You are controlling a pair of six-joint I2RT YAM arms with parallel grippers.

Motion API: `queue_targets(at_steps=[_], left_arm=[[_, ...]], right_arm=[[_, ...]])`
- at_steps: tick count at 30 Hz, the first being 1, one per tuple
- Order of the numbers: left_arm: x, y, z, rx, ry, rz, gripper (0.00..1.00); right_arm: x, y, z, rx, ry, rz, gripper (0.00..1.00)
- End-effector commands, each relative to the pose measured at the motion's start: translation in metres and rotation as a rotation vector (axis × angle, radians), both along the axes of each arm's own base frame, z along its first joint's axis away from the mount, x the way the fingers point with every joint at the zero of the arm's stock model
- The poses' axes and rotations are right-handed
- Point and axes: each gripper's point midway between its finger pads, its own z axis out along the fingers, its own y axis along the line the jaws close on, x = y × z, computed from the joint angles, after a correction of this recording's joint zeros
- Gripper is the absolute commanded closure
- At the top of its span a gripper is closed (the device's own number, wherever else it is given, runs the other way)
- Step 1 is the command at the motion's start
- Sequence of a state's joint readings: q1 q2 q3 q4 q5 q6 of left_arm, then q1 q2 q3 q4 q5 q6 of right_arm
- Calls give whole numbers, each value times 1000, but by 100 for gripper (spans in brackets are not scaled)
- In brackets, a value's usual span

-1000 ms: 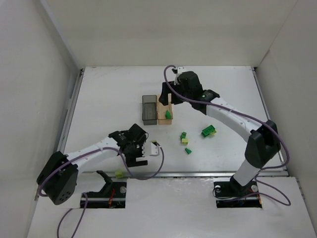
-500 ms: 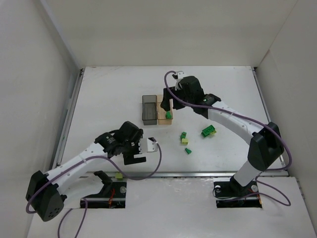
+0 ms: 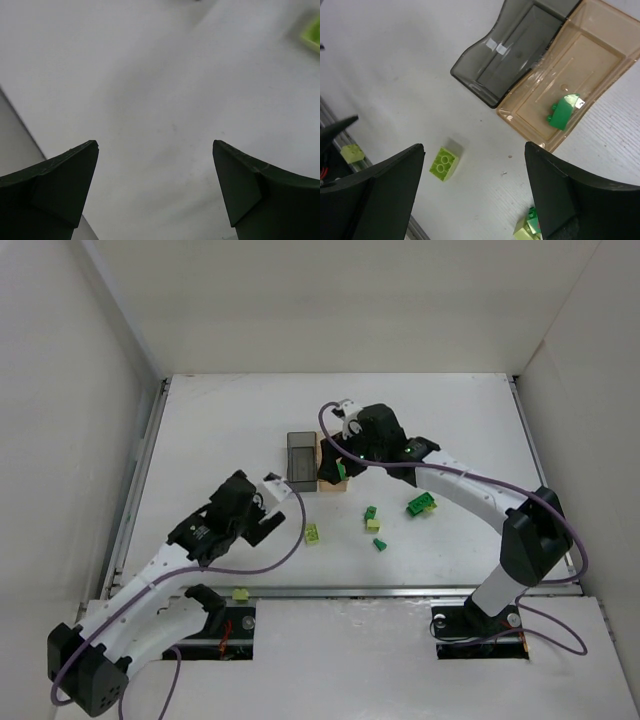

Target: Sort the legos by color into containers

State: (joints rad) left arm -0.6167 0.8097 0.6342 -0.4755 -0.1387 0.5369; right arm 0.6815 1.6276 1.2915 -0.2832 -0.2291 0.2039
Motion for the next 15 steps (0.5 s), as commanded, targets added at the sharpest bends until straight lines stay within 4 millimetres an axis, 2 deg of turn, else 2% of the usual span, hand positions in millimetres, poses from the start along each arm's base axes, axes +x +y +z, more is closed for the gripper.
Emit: queue_targets(at_steps=[1, 2, 5, 7, 8, 10, 11, 12, 13, 15], left_arm=[[30, 31, 36, -92, -165, 344, 3], [33, 47, 38, -64, -188, 412, 3], [46, 61, 59, -159, -243, 533, 1], [44, 62, 56, -189, -197, 547, 1], [42, 62, 56, -204, -177, 551, 1], [33, 56, 46, -209, -88, 488, 1], [28, 52, 48, -204, -70, 434, 2], [22, 43, 42, -198, -27, 359, 2], [19, 45, 47, -184, -37, 341, 2], [18, 63, 55, -132, -82, 412, 2]], right_arm=[[-15, 18, 40, 84, -85, 127, 13], [-16, 18, 40, 83, -91, 142, 13], [-21, 27, 46, 109, -105, 174, 13], [-20, 27, 42, 99, -106, 179, 13], [-21, 27, 33, 82, -82, 179, 13], [-22, 26, 31, 77, -75, 179, 13], [-24, 24, 31, 76, -73, 179, 13], [-28, 25, 40, 88, -89, 189, 13], [-31, 23, 37, 81, -93, 194, 13], [-59, 28, 31, 45, -92, 243, 13]])
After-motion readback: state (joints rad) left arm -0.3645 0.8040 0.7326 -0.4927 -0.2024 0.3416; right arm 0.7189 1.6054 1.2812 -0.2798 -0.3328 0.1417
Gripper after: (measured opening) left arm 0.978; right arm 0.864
